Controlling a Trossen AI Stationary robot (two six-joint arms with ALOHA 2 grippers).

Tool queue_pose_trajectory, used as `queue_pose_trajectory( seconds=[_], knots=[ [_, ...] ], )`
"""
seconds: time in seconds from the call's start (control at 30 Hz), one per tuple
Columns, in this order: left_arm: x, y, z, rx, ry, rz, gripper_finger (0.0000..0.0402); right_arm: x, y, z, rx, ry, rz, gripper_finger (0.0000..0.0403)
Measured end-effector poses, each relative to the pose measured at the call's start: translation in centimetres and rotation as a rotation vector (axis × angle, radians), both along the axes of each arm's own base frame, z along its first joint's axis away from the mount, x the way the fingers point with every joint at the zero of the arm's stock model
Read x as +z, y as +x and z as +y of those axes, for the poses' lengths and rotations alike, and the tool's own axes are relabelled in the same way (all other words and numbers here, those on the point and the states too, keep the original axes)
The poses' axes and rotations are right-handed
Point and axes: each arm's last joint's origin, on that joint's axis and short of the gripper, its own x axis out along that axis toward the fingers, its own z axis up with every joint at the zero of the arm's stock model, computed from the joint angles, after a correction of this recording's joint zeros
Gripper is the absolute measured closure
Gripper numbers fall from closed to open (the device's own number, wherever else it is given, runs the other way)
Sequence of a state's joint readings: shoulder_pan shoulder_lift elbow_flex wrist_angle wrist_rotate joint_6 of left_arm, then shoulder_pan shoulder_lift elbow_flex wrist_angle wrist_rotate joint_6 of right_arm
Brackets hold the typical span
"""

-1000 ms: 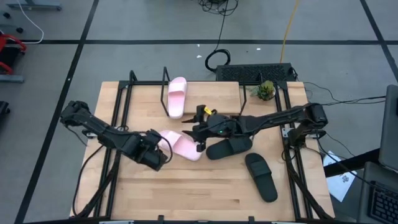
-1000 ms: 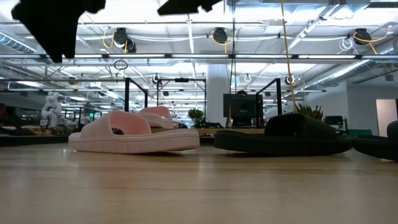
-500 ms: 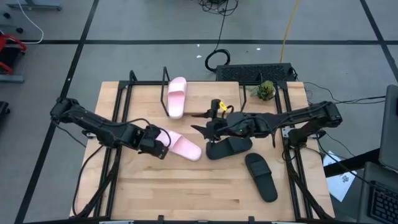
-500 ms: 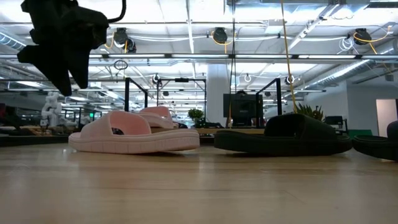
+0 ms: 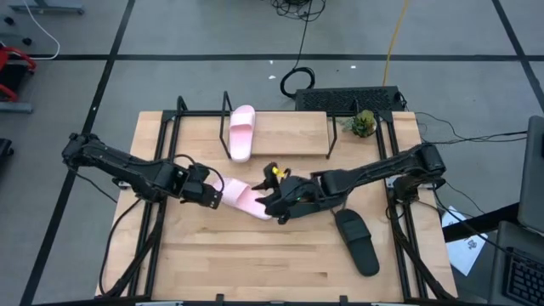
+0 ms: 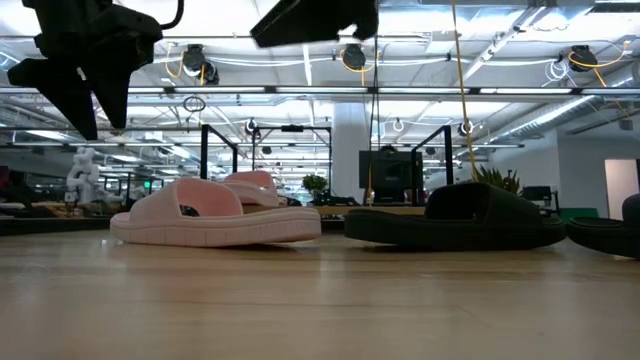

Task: Pick and place slides into the shelf
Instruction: Put the pink slipper on the shelf

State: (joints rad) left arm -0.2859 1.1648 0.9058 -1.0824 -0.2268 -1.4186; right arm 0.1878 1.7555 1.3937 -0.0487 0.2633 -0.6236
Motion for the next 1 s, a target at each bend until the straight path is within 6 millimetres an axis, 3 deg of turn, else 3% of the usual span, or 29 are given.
queue_pose_trajectory(
  seconds=[0.2,0.4,0.6,1.0],
  knots=[
    [1.3,-1.4,0.4,0.034,-0.027,-0.062,0.0174,-1.8,2.7,-1.2,0.057,0.040,-0.050,0.0234],
    [2.1,-2.2,0.7,0.046,-0.025,-0.118,0.0174,-5.1,5.3,-2.6,0.039,0.001,0.042,0.0234],
    [2.1,-2.3,0.8,0.040,0.000,-0.122,0.0174,-8.4,5.9,-3.0,0.052,-0.104,0.160,0.0234],
    [2.1,-2.3,1.0,0.037,0.057,-0.124,0.0174,-8.6,6.1,-3.3,0.069,-0.025,0.142,0.0234]
  ],
)
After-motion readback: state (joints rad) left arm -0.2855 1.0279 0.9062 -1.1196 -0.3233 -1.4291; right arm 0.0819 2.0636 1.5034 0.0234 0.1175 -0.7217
